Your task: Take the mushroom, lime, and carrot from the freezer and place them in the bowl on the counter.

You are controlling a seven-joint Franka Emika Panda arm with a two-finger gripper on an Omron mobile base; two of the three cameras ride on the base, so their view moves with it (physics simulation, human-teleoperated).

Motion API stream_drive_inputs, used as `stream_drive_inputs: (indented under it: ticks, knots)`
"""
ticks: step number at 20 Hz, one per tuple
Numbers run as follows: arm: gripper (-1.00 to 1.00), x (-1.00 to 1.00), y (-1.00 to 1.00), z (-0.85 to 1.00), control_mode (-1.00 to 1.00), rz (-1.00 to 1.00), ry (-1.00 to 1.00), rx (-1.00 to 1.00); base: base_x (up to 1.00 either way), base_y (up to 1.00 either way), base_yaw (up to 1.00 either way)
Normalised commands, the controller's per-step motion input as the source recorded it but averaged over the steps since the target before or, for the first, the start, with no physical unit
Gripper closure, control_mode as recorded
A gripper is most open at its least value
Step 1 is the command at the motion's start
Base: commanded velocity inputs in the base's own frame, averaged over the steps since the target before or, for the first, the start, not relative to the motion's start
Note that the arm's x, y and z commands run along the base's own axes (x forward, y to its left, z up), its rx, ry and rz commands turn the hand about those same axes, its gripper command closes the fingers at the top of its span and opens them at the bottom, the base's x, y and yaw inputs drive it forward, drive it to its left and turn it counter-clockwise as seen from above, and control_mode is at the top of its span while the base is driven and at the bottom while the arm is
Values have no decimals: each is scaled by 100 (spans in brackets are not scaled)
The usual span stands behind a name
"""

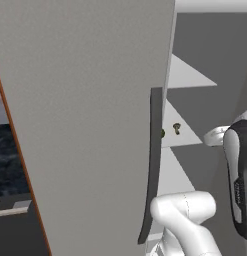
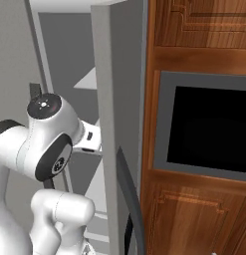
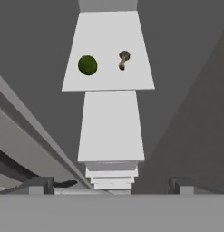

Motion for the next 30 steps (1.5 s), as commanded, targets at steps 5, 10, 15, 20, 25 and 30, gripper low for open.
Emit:
stream_drive_inputs:
  ticks: [5,10,15,20,25,30]
  knots:
    - [-100,74,0,-34,-100,0,-6,0,0,0,0]
    - [-100,88,0,-29,-100,0,-4,0,0,0,0]
    - [-100,77,3,-20,-100,-1,0,0,0,0,0]
    - [-100,75,0,-17,-100,0,0,2,0,0,0]
    - [-100,57,-2,-31,-100,0,5,5,0,0,0]
    - [-100,51,-9,-32,-100,0,6,7,0,0,0]
